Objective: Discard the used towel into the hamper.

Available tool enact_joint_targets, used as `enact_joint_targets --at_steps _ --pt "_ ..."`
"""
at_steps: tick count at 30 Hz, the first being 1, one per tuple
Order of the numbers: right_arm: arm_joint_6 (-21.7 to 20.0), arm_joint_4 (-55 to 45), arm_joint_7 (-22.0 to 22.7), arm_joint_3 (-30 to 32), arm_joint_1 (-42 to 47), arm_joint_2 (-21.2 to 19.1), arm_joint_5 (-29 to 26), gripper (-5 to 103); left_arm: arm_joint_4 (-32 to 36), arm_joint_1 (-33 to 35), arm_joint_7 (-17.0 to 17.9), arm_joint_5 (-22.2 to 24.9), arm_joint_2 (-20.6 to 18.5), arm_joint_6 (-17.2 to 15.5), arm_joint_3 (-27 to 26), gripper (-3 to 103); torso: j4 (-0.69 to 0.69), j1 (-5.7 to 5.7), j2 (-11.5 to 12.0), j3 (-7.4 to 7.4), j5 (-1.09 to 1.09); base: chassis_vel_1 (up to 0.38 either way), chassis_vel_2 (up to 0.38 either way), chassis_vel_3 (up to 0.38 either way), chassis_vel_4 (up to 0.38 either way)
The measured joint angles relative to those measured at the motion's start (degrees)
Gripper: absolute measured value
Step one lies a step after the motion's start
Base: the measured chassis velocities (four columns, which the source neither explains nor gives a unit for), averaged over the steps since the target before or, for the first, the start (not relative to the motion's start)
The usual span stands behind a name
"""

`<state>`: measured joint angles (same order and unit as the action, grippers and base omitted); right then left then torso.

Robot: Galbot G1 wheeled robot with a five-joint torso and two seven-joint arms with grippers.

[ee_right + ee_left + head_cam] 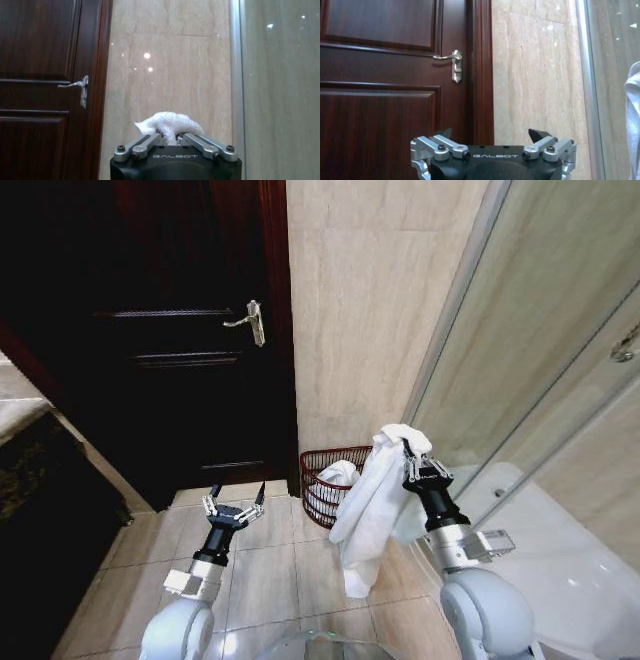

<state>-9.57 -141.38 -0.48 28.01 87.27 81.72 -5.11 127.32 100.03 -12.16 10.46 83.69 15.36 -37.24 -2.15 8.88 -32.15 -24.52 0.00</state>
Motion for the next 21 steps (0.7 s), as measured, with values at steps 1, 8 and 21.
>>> enact_joint_targets --at_steps 1,8,21 --pt "0.0 0.0 -0.1 0.0 0.0 0.0 0.0 7 0.0 0.0 0.0 0.0 0.0 0.1 0.0 100 0.00 -0.01 0.0 0.01 0.00 0.000 0.000 0.000 0.000" --pt "0.0 0.2 -0.2 0.0 0.0 0.1 0.1 7 -0.1 -0.1 0.0 0.0 0.0 0.1 -0.1 100 0.00 -0.05 0.2 0.09 0.00 -0.036 0.049 0.041 -0.046" --pt "-0.1 0.3 -0.2 0.1 -0.2 0.0 0.0 7 -0.2 -0.3 -0.1 -0.1 0.1 0.1 0.1 100 0.00 -0.12 0.3 0.21 0.01 -0.062 0.055 0.054 -0.060"
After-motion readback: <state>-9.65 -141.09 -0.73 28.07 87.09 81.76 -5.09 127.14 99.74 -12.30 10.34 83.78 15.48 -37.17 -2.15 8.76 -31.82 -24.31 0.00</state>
